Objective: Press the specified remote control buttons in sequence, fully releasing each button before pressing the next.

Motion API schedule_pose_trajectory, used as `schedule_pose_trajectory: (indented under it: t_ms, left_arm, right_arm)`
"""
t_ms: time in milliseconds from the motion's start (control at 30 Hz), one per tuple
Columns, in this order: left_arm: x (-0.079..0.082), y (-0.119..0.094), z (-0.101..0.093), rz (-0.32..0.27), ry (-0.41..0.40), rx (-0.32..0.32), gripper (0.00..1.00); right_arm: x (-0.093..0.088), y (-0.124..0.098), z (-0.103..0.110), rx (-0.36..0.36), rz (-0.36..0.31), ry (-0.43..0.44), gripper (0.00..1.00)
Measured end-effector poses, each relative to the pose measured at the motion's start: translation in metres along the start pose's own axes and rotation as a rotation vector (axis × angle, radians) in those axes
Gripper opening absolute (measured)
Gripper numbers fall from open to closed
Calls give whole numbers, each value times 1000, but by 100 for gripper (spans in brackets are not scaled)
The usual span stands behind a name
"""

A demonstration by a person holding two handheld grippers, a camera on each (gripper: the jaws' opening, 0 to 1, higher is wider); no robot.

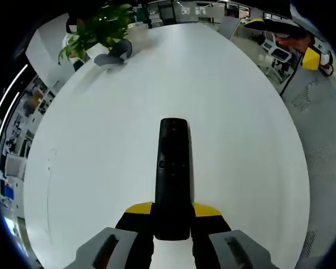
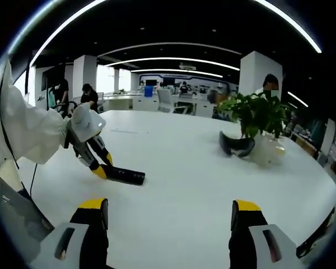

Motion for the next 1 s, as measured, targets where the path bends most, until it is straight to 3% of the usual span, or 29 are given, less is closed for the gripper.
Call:
schedule_pose_trajectory:
  t_ms: [1000]
  left_arm:
    - [1, 7, 79, 65, 10, 47, 23]
  right_arm:
    - [-3, 3, 1, 3, 33, -11, 88]
Point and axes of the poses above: the point that each gripper's makers call its tool centre point, and the gripper's own axes: y roughly forward along the fingers, z roughly to its left, x roughly out of its top, the point moved 4 cm from there along -y, roughly backward along the fingers, and after that the axes turned 13 degrees about z, right-handed, at the moved point
